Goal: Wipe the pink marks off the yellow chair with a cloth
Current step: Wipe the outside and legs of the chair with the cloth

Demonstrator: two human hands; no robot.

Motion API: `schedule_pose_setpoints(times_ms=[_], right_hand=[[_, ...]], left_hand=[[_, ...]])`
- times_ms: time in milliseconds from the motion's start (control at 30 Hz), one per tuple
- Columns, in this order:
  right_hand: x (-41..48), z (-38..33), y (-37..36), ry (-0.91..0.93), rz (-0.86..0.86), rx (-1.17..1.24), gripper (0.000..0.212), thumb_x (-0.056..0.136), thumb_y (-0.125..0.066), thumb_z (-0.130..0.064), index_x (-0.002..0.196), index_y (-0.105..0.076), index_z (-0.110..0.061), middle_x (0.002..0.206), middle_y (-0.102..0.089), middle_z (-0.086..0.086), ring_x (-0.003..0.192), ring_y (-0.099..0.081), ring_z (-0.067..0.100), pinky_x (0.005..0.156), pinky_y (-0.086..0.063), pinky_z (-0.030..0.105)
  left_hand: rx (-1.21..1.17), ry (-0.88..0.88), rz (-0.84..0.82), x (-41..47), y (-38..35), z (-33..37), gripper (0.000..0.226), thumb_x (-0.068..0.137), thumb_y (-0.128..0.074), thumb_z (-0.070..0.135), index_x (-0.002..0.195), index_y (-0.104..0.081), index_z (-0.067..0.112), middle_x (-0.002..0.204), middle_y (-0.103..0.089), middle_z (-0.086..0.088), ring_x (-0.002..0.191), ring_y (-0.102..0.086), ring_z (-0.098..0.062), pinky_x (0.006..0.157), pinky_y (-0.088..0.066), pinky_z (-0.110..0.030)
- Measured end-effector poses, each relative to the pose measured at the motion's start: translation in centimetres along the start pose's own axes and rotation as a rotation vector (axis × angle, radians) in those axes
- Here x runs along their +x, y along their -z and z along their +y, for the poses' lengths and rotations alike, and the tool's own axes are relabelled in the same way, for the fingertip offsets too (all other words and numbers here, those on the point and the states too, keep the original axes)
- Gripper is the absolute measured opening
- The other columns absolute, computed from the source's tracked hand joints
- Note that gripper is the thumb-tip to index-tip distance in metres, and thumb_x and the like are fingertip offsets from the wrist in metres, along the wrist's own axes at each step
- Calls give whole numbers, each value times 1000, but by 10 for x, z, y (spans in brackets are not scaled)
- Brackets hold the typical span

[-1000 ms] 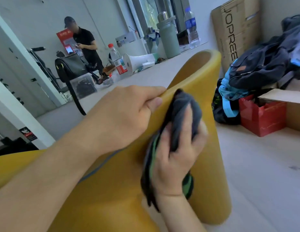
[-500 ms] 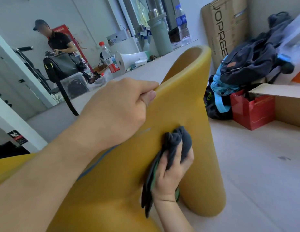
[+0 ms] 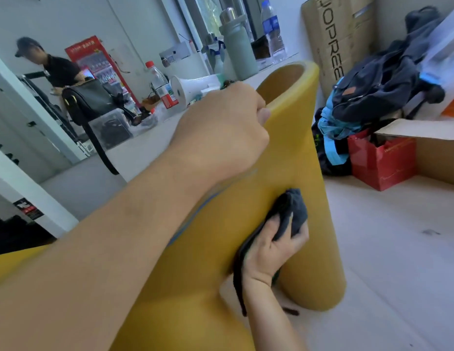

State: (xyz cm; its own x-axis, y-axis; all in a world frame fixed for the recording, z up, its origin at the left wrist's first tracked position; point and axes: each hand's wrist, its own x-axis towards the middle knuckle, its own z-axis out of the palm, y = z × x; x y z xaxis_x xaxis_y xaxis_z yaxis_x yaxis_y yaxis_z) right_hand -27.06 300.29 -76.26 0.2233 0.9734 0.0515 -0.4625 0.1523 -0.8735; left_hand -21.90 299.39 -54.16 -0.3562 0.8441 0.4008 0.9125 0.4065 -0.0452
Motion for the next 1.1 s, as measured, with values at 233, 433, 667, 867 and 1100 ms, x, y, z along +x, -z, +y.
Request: schedule_pose_setpoints(times_ms=[233, 433, 667, 867, 1100], right_hand=[[34, -134, -20, 162, -28, 146, 38, 94, -47, -30, 125, -63, -15, 130, -51, 8, 120, -48, 22, 104, -35, 26], [30, -14, 5, 121, -131, -64, 50, 93, -46, -40, 126, -61, -5, 129, -49, 22, 122, -50, 42, 106, -34, 34], [16, -133, -7, 225, -154, 129, 45, 91, -47, -35, 131, -59, -20, 134, -46, 6, 122, -45, 20, 104, -32, 23], [35, -42, 2, 259, -117, -28, 44, 92, -46, -26, 123, -61, 2, 121, -52, 30, 112, -54, 44, 101, -41, 41], [41, -81, -2, -248, -172, -11, 44, 99, -40, -37, 135, -54, -18, 141, -36, 7, 123, -41, 27, 97, -31, 25]], left_hand=[[-270, 156, -22, 27, -3, 15, 16, 89, -45, 10, 84, -60, 8, 96, -62, -25, 94, -59, -39, 79, -50, -43], [-335, 207, -172, 23, 7, 14, 38, 89, -38, 1, 97, -69, 21, 93, -62, -3, 81, -56, -23, 77, -49, -33], [-470, 291, -82, 28, 7, 11, 25, 74, -48, 10, 81, -71, 16, 86, -67, -15, 78, -62, -26, 78, -54, -39], [-288, 220, -200, 16, 9, 17, 29, 83, -41, 1, 91, -68, 9, 83, -63, -9, 75, -59, -24, 72, -48, -32], [-33, 102, -201, -19, 21, 8, 33, 100, -37, 32, 129, -54, 32, 125, -60, 5, 116, -52, -16, 92, -39, -27]])
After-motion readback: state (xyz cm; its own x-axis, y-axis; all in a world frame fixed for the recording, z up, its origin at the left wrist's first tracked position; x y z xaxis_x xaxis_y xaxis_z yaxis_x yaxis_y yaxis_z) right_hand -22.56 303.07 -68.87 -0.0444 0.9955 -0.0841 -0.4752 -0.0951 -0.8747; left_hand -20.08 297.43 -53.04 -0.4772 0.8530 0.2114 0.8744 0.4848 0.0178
